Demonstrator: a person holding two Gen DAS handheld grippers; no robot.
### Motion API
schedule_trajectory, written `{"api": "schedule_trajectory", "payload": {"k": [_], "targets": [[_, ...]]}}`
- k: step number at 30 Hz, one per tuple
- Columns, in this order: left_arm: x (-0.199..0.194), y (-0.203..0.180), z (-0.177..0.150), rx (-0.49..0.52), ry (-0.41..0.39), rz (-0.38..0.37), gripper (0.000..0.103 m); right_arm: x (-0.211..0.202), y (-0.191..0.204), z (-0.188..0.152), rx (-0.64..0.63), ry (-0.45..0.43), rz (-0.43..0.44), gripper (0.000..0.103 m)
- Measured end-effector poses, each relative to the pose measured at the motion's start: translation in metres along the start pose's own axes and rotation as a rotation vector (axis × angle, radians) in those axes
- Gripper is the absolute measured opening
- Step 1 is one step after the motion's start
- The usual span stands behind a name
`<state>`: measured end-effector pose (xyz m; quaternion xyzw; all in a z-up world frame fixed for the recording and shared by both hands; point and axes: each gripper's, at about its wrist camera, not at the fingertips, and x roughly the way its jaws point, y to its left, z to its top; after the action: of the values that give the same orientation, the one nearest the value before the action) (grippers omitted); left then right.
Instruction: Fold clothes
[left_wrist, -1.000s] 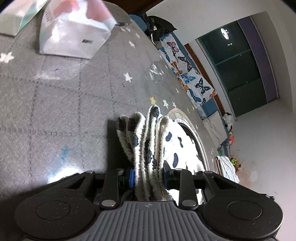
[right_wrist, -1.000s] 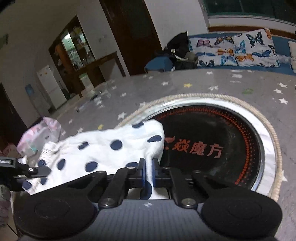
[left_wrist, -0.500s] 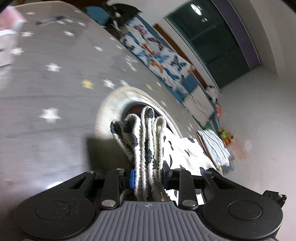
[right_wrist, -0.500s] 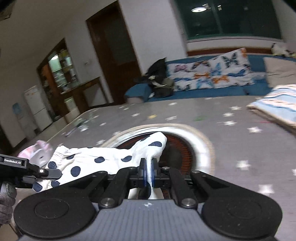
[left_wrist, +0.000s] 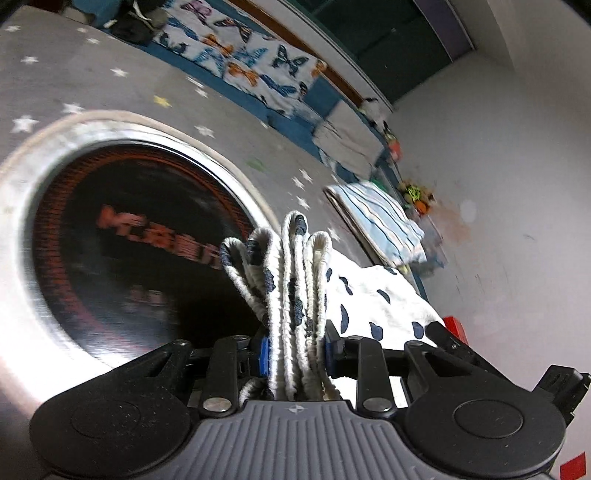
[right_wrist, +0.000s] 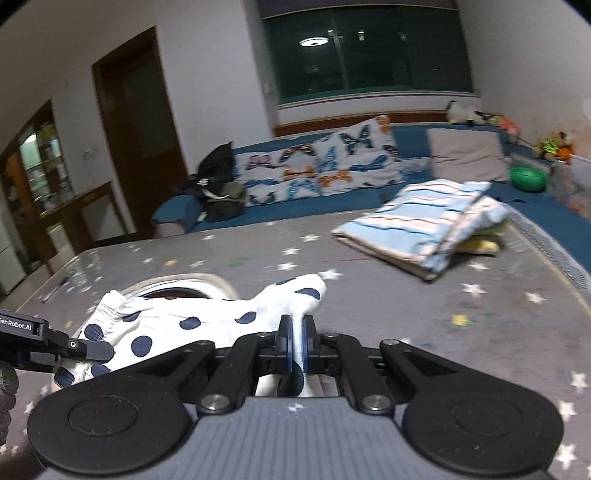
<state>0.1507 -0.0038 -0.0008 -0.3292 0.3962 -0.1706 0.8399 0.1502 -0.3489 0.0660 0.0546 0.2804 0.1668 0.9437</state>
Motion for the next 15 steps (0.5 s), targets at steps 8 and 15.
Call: {"api": "schedule_trajectory", "payload": {"k": [8,15], "targets": [[0.044,-0.015,-0.007,0.051,0.06,0.023,0.03,0.001,-0.042,-0.015,0.057,0.021,-0.08,0.004],[0.038,-0.017,-0.004,0.103,0.043,0.091,0.049,0.018,-0.058,-0.036,0.085,0.094,-0.105,0.007]]}}
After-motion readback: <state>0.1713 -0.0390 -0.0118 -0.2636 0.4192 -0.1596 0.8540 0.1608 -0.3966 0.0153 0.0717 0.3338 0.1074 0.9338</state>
